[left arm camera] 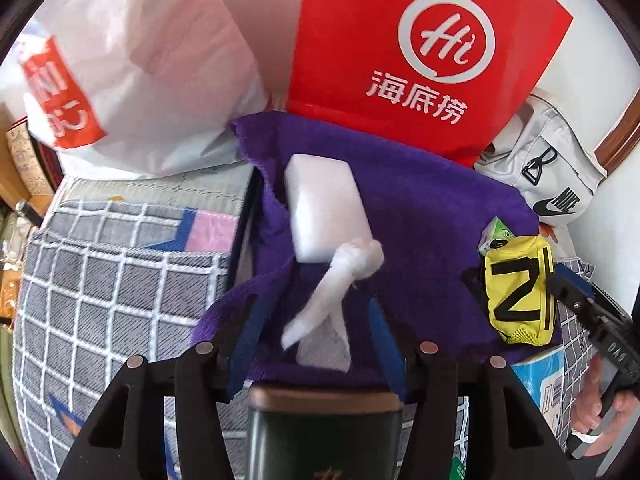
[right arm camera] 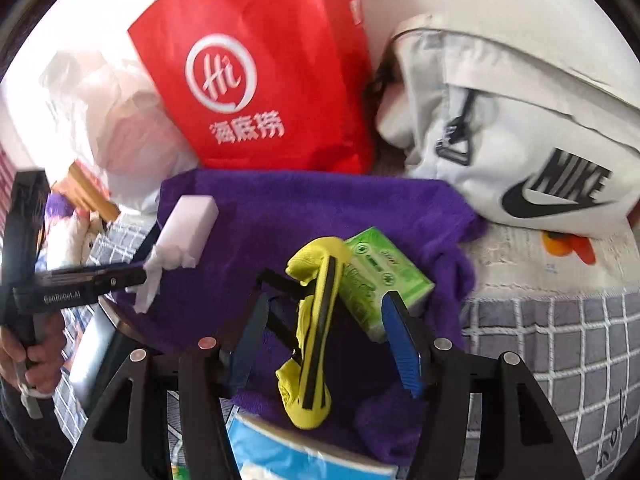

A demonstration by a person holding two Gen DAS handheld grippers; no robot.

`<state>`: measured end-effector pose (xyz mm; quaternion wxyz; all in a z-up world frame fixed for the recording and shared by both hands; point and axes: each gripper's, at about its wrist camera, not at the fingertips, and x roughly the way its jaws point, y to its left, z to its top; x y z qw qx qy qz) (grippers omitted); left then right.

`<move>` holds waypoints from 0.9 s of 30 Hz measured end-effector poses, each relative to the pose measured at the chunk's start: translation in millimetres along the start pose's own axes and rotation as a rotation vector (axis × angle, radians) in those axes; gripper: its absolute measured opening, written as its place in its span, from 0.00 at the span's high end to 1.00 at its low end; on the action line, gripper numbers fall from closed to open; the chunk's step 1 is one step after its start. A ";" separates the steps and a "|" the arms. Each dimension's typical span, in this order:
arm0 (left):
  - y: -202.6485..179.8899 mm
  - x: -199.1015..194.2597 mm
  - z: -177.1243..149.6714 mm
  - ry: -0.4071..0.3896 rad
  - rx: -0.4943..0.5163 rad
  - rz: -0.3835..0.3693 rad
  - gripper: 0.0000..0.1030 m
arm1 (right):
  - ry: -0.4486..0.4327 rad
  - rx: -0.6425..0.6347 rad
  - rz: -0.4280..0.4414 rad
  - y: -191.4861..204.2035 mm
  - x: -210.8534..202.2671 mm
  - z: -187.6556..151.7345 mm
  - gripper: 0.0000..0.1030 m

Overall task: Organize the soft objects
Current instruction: 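Open both tools to release the glove and cloth onto the purple towel, then grasp the green snack packet with the right tool while the left tool reaches toward the black watch strap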

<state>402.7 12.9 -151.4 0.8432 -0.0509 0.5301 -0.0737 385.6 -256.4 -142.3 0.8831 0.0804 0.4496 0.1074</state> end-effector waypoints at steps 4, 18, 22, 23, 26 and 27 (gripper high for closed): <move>2.6 -23.5 -11.6 -0.046 0.004 0.021 0.49 | -0.030 0.047 0.036 -5.2 -19.6 -4.4 0.43; 18.6 -101.6 -83.4 -0.104 -0.060 -0.029 0.49 | -0.017 0.004 0.077 43.3 -92.3 -76.6 0.43; 15.4 -112.5 -108.2 -0.090 -0.039 -0.024 0.49 | -0.012 -0.033 0.081 61.2 -109.4 -108.6 0.43; 17.1 -115.6 -115.6 -0.087 -0.045 -0.031 0.49 | -0.003 -0.041 0.076 65.1 -112.0 -116.3 0.43; 25.1 -122.8 -137.6 -0.078 -0.073 -0.054 0.49 | 0.010 -0.064 0.063 78.1 -123.4 -144.8 0.43; 28.3 -125.3 -146.7 -0.076 -0.077 -0.054 0.49 | 0.013 -0.072 0.064 81.4 -126.1 -151.9 0.43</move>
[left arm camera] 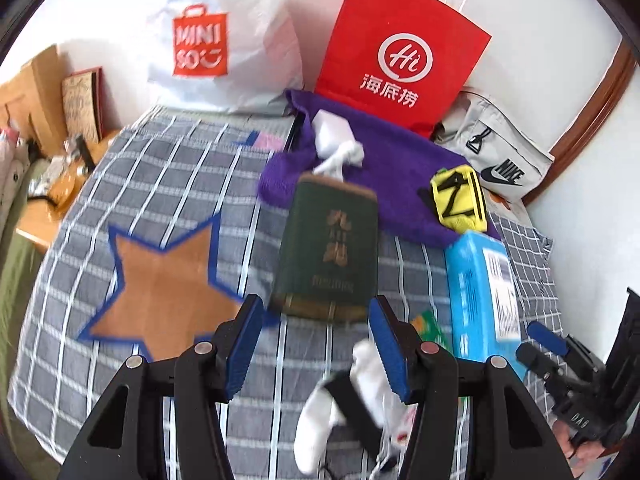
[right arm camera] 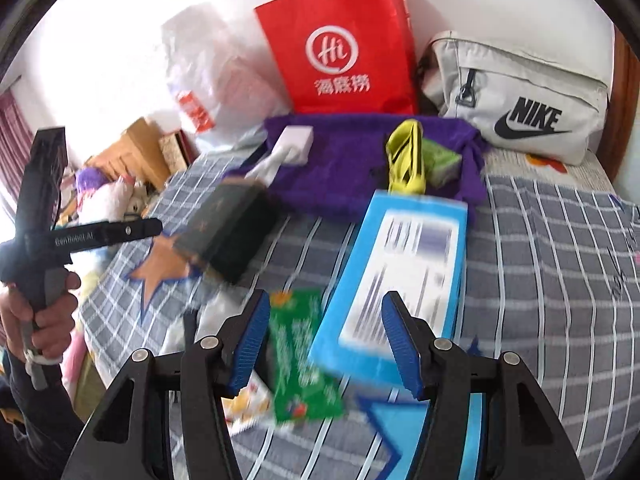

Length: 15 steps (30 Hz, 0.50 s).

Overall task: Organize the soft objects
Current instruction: 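Grasp the green snack packet with the right tool while the left tool reaches toward the black watch strap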

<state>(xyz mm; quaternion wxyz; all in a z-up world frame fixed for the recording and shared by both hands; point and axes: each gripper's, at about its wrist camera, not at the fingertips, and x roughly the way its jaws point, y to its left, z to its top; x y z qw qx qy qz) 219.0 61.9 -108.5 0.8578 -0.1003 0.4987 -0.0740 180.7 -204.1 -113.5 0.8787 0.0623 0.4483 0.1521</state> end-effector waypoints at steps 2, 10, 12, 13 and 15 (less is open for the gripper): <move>5.1 -2.7 -11.1 0.002 -0.009 0.022 0.49 | 0.006 -0.024 0.002 9.2 -4.5 -16.6 0.43; 26.2 -5.9 -49.9 -0.012 -0.049 0.054 0.49 | 0.057 -0.075 -0.026 22.1 12.7 -55.4 0.51; 30.7 -2.4 -56.8 -0.006 -0.057 0.054 0.49 | 0.069 -0.073 -0.018 19.8 22.5 -59.8 0.51; 31.6 -1.3 -58.5 -0.002 -0.058 0.056 0.49 | 0.069 -0.074 -0.012 18.3 27.8 -61.9 0.51; 34.7 2.6 -64.3 0.006 -0.058 0.058 0.49 | 0.072 -0.077 -0.008 16.8 36.3 -63.4 0.51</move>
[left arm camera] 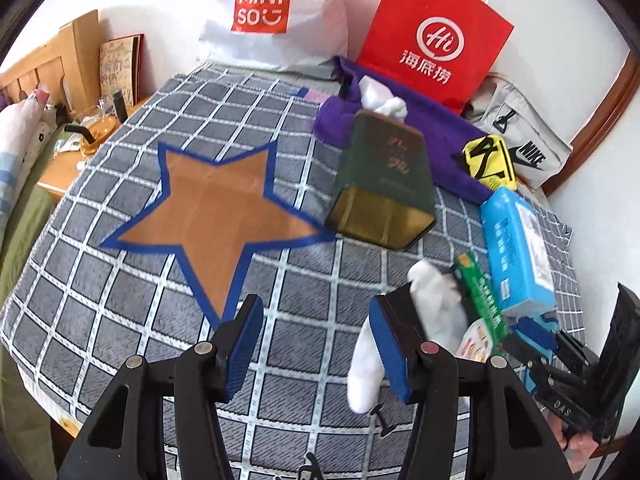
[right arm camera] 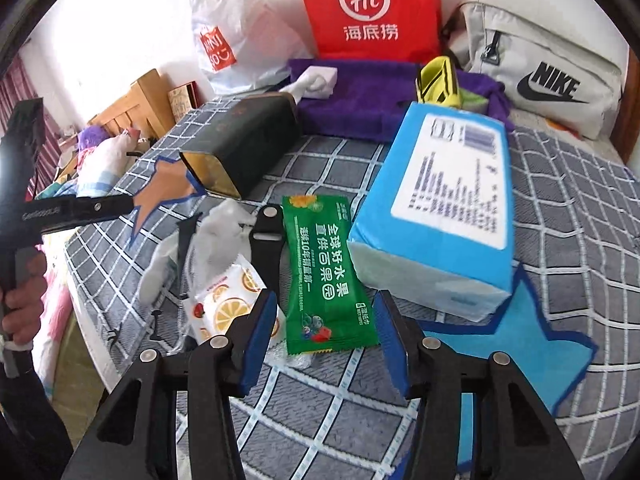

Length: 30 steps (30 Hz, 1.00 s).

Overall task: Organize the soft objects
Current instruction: 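Grasp the green snack packet with the right tool while the left tool reaches toward the black watch strap, then lift the green snack packet with the right tool while the left tool grasps the black watch strap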

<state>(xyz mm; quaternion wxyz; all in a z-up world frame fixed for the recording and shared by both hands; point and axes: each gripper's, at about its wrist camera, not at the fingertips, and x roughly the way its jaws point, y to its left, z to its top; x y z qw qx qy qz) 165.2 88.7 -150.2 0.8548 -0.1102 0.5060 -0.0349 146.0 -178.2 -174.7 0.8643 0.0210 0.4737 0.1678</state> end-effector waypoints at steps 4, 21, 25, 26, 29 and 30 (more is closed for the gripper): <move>3.3 7.7 -4.6 0.023 -0.006 -0.015 0.49 | 0.017 0.004 0.010 0.7 16.8 0.9 0.51; 8.0 19.3 -12.7 0.054 -0.020 -0.021 0.49 | -0.035 -0.065 -0.033 25.7 -2.8 -9.2 0.74; 5.7 16.6 -16.5 0.051 -0.014 -0.012 0.49 | -0.056 -0.083 -0.051 33.6 -23.5 -20.8 0.74; 5.2 15.7 -17.8 0.050 -0.017 -0.015 0.49 | -0.062 -0.079 -0.060 33.4 -27.1 -22.7 0.74; 2.1 14.2 -22.4 0.053 -0.017 -0.021 0.49 | -0.080 -0.040 -0.056 28.0 -37.2 -29.2 0.74; 0.3 13.6 -24.2 0.053 -0.014 -0.020 0.49 | -0.083 -0.024 -0.058 25.9 -39.5 -32.5 0.74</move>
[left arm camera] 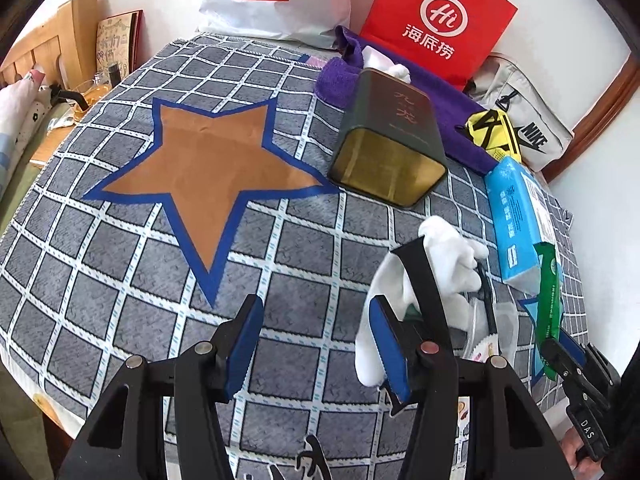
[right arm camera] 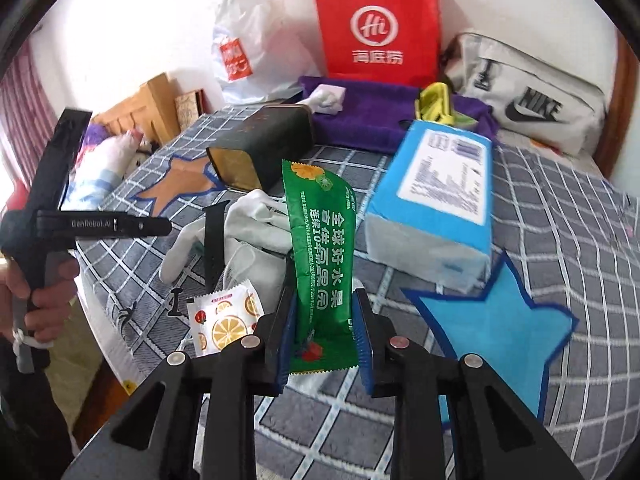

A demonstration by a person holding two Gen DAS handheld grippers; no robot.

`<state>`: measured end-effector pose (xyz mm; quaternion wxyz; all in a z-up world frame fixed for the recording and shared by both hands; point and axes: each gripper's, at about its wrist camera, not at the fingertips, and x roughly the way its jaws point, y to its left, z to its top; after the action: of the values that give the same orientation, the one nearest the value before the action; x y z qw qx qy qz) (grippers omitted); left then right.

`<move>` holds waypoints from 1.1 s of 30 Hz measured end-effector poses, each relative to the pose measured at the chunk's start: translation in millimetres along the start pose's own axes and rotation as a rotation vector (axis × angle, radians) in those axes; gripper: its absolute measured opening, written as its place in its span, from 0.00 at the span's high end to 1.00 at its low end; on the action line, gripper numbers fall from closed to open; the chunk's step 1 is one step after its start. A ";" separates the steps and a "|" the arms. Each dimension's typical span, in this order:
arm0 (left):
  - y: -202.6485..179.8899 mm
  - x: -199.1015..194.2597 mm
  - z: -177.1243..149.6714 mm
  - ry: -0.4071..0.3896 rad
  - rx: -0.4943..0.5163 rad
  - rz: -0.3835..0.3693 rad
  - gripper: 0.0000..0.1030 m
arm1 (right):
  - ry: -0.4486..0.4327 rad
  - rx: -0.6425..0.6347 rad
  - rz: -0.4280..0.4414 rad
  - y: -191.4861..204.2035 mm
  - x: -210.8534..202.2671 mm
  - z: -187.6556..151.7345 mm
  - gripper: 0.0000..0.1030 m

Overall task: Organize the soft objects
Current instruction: 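Lift the green snack packet with the right tool while the left tool grasps the black watch strap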

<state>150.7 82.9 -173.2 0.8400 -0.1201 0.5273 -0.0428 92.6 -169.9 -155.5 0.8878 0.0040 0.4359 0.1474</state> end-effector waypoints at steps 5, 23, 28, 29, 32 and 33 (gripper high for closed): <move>-9.7 -1.2 -5.3 -0.012 0.027 -0.001 0.49 | 0.007 0.017 -0.028 -7.1 -11.5 -20.3 0.74; -54.2 29.0 4.0 -0.010 0.196 -0.012 0.78 | 0.091 0.097 -0.122 -47.2 9.3 -41.6 0.54; -43.0 22.0 5.1 0.007 0.150 -0.054 0.78 | 0.080 0.111 -0.084 -48.1 16.8 -30.4 0.42; -39.0 17.0 4.6 0.006 0.129 -0.051 0.78 | 0.073 0.118 -0.078 -48.6 17.5 -29.0 0.42; -35.5 3.4 2.4 -0.015 0.128 -0.039 0.74 | 0.063 0.122 -0.093 -48.6 21.5 -27.3 0.45; -36.2 -1.7 1.4 -0.024 0.133 -0.038 0.72 | 0.058 0.113 -0.109 -47.2 22.4 -27.1 0.47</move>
<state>153.2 48.4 -162.2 0.8514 -0.0746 0.5110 -0.0921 96.7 -212.4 -196.0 0.8799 0.0263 0.4686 0.0742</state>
